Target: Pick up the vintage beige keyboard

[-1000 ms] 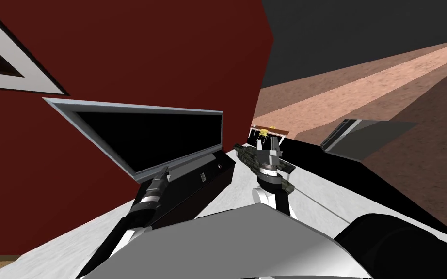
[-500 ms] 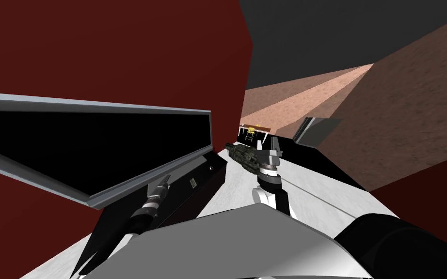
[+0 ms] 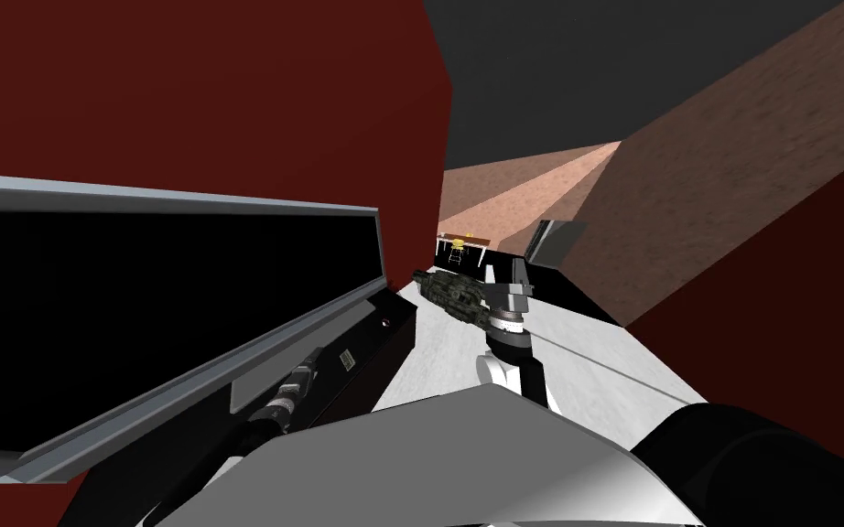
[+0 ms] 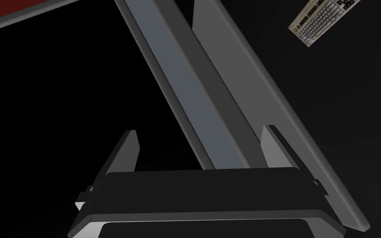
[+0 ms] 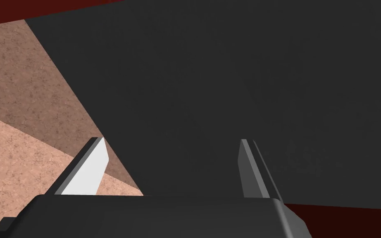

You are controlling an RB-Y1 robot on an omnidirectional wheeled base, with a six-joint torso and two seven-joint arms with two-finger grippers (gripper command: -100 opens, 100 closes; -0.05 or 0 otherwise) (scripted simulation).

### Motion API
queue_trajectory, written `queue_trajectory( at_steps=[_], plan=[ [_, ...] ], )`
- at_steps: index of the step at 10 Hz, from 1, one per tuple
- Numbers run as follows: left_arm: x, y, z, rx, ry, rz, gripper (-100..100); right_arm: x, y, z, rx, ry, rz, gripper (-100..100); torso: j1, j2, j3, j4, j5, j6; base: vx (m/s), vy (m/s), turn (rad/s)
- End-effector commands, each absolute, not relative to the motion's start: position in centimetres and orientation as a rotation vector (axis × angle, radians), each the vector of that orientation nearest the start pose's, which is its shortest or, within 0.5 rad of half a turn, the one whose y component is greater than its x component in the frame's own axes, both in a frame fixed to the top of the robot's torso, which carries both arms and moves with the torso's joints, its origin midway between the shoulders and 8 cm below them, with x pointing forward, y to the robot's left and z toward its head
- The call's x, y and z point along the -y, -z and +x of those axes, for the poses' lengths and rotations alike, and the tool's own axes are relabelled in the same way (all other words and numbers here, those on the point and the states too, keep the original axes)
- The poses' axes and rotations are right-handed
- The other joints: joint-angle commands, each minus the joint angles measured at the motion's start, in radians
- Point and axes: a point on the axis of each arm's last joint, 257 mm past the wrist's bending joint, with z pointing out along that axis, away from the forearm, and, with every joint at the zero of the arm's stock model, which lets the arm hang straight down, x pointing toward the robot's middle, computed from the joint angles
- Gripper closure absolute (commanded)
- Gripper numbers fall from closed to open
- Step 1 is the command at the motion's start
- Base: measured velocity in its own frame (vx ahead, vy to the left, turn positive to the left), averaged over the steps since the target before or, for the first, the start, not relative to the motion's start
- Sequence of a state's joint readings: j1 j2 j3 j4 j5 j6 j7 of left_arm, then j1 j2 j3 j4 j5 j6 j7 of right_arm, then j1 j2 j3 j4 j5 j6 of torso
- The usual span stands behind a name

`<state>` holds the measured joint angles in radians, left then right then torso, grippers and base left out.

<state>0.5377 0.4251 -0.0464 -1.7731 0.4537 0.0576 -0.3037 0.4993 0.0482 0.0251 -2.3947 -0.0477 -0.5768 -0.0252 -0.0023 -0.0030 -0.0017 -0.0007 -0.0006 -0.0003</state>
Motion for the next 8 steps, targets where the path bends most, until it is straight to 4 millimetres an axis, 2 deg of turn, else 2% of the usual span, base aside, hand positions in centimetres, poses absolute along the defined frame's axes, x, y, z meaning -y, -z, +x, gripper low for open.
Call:
queue_trajectory(
  at_steps=[1, 4, 5, 6, 7, 8],
  plan=[
    [-36.6, 38.0, 35.0, -1.635, 0.778, -1.323, -100, 27.7, -8.7, 30.2, -0.399, -1.414, 0.572, 0, 0.0, 0.0, 0.0, 0.0, 0.0, 0.0, 0.047, -0.017, -0.1],
    [-37.5, 43.7, 31.8, -1.797, 0.687, -1.415, -100, 27.7, -8.7, 30.2, -0.399, -1.414, 0.572, 0, 0.0, 0.0, 0.0, 0.0, 0.0, 0.0, 0.068, -0.026, -0.299],
    [-37.8, 44.1, 31.5, -1.801, 0.676, -1.424, -100, 27.7, -8.7, 30.2, -0.399, -1.414, 0.572, 0, 0.0, -0.002, -0.001, 0.0, 0.0, 0.0, 0.062, -0.009, -0.102],
    [-38.3, 46.0, 30.0, -1.856, 0.637, -1.457, -100, 27.7, -8.7, 30.2, -0.399, -1.414, 0.572, 0, 0.001, -0.001, -0.001, 0.0, 0.0, -0.001, 0.052, -0.015, -0.196],
    [-38.3, 46.0, 30.0, -1.856, 0.637, -1.457, -100, 27.7, -8.7, 30.2, -0.399, -1.414, 0.572, 0, 0.0, 0.0, 0.0, 0.0, 0.0, -0.001, 0.043, -0.012, -0.099],
    [-38.6, 47.5, 28.8, -1.906, 0.604, -1.483, -100, 27.7, -8.7, 30.2, -0.399, -1.414, 0.572, 0, 0.0, 0.001, 0.0, 0.0, 0.0, -0.001, 0.048, -0.013, -0.193]
  ],
)
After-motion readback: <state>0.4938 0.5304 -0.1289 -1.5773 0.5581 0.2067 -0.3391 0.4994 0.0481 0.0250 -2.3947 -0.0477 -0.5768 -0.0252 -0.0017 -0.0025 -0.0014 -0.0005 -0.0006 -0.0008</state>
